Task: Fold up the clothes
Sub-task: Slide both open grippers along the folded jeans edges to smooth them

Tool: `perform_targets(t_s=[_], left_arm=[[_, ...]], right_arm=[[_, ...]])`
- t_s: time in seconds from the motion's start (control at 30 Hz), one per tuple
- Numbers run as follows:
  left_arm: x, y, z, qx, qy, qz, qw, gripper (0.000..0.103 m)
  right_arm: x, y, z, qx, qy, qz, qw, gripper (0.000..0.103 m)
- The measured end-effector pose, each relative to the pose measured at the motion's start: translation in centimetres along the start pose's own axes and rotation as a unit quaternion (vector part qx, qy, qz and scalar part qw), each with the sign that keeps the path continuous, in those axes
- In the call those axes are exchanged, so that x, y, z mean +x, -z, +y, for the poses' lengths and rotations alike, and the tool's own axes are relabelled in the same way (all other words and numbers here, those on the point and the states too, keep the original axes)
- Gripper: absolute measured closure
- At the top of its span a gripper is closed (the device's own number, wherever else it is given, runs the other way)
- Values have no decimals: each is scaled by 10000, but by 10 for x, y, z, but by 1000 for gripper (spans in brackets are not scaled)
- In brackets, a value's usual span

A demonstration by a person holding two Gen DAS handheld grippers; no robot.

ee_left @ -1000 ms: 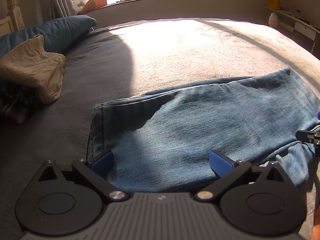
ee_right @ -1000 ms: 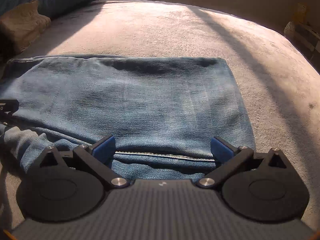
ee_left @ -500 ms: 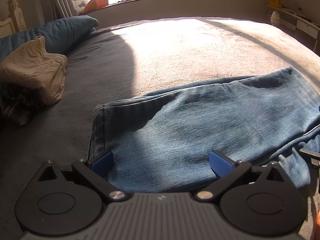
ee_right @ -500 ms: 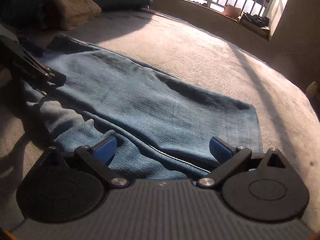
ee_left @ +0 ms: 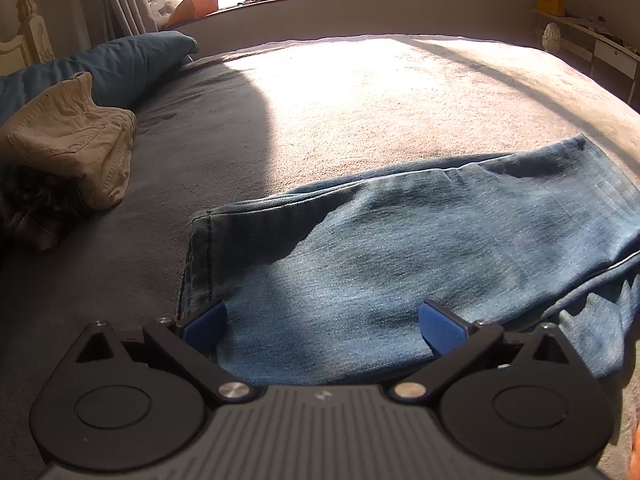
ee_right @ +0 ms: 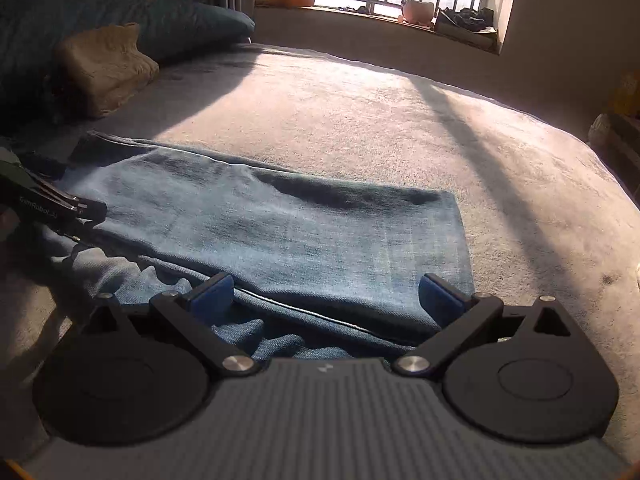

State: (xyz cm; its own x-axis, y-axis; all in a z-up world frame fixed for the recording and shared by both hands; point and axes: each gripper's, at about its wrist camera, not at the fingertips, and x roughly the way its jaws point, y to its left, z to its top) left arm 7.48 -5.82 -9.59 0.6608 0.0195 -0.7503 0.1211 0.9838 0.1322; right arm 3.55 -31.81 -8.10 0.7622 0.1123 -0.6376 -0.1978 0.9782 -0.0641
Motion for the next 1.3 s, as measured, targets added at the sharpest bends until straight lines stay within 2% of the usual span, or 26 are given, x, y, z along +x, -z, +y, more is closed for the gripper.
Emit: perform_targets(t_s=[0.2,0.43,0.6,0.7,0.77,0.9,1.0,1.1,1.23,1.3], left_arm=[[-20,-5,-2,163,-32,-479,9987,0],[-30,-19,-16,469,393,-1015,9930,0],[-8,-21,-26,586,699,-901,9918,0],[15,-15,-28,606,740,-582,9937,1],[25,-11,-24,479,803,-402,9948,0],[28,-9,-19,271,892,-409,9948,0],[29,-10,-17,243,921,-385,9947,0],[29,-9,-14,235,985,-386,9941,0],[25,-10,-13,240,962,-443,9941,0],[16,-13,-14,312,864,-693,9934,2]], right_arm=[[22,-17,-2,518,11,-94,9986,4],[48,-6,-11,903,200,236,9954,4],[57,5,-9,796,266,501,9952,4],[58,4,-10,791,319,602,9945,5],[52,-4,-11,803,355,458,9951,5],[47,-22,-12,660,477,58,9967,5],[61,-20,-15,606,507,194,9967,5],[84,-4,-20,665,487,744,9938,3],[77,-20,-21,814,538,542,9938,3],[72,-32,-22,895,563,360,9937,3]])
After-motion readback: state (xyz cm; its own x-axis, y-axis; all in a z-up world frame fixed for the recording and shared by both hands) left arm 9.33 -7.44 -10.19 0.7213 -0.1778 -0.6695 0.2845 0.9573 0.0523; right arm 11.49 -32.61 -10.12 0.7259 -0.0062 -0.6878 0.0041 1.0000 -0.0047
